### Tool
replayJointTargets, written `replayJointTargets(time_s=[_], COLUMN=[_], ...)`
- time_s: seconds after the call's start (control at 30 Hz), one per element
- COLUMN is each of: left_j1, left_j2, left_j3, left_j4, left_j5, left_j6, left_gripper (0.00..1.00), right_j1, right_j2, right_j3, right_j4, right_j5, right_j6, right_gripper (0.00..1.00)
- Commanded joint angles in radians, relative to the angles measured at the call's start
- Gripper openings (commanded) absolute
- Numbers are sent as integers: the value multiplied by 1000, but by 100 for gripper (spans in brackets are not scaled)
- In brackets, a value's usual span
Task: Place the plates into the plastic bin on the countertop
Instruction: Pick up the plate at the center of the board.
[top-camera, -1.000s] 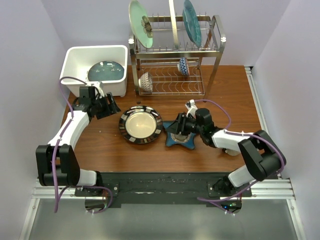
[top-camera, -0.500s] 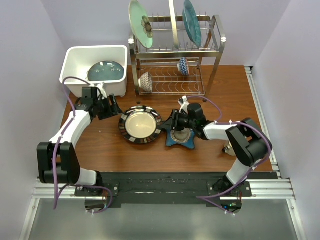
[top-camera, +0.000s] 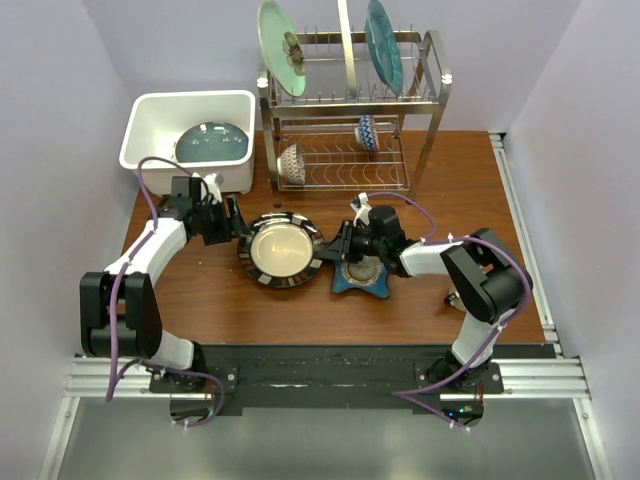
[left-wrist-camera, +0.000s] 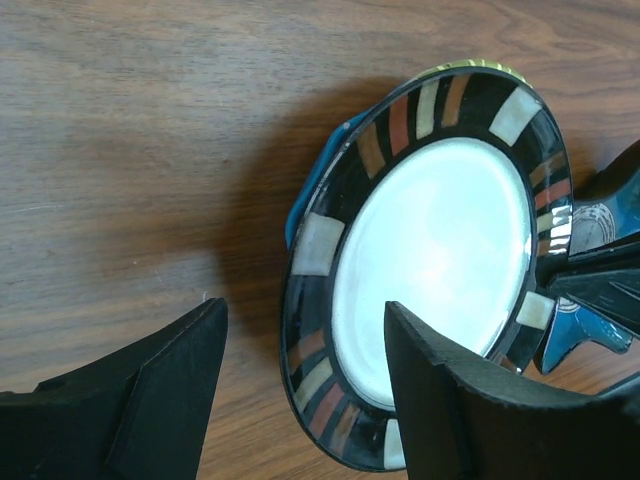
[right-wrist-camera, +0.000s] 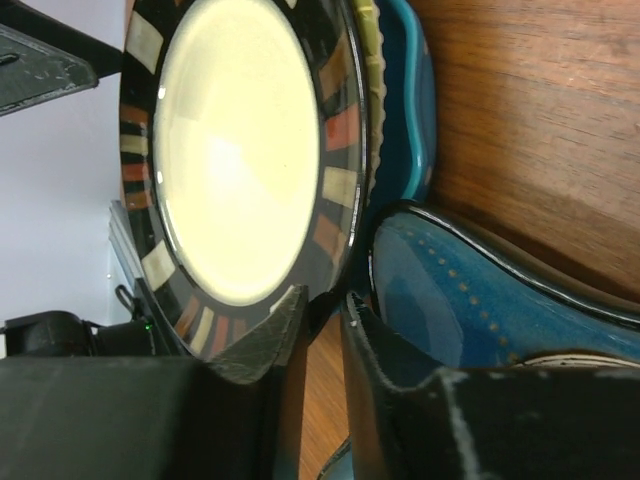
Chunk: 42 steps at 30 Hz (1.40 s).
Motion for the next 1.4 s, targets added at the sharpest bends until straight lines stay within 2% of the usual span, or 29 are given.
replayJointTargets(time_s=[0.0, 0.3, 0.6, 0.87, 1.17, 1.37], left_j1=[-5, -5, -5, -3, -3, -5], left_j2=[-7, 9, 1, -46, -50, -27], left_j3=[-9, -24, -29, 25, 46, 3], left_j4=[8, 12, 16, -35, -44, 16], left_j5=[47, 130, 214, 280, 461, 599], left_j6=[32, 44, 48, 44, 44, 23], left_gripper=[68, 62, 54, 53, 53, 53], right_j1=[11, 20, 26, 26, 25, 25], right_j2=[10, 29, 40, 32, 43, 32], right_j3=[31, 38, 22, -7, -4, -4], right_j4=[61, 84, 111, 135, 161, 163], right_j5=[-22, -28, -32, -32, -48, -52], right_j6=[20, 33, 46, 53, 69, 72], right_gripper=[15, 5, 3, 3, 3, 2])
